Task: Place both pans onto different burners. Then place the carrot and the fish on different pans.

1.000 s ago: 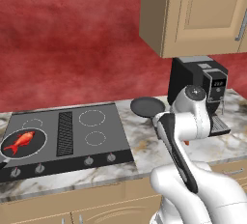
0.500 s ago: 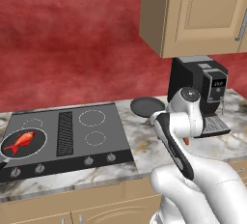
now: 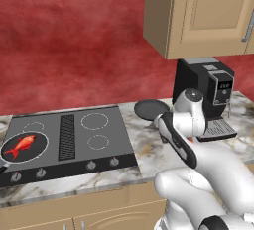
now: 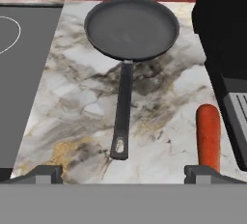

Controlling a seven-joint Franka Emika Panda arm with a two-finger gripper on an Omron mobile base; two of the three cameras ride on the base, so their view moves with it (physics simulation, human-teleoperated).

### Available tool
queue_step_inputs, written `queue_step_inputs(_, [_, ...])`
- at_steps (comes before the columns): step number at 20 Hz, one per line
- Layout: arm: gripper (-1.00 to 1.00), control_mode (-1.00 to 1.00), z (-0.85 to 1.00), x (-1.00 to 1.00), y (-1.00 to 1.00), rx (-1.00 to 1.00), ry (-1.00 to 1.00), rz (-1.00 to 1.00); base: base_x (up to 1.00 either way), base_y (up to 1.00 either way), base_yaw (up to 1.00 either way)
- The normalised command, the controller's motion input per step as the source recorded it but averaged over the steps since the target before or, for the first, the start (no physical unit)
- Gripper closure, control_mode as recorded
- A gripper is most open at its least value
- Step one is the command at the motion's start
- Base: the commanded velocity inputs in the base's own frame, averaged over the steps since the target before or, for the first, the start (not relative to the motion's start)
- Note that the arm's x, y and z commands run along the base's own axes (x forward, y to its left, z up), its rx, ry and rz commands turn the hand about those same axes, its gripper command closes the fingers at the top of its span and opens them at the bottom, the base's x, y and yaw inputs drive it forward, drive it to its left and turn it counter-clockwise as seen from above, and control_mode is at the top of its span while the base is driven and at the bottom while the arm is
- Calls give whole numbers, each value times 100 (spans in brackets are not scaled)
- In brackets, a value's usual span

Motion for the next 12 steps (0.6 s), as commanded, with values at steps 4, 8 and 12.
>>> queue_step_inputs(4, [-100, -100, -24, 19, 0, 0, 2, 0, 0, 0, 0])
queue_step_inputs(8, [-100, -100, -26, 21, 0, 0, 0, 0, 0, 0, 0])
queue_step_inputs(12, [-100, -100, -28, 19, 0, 0, 0, 0, 0, 0, 0])
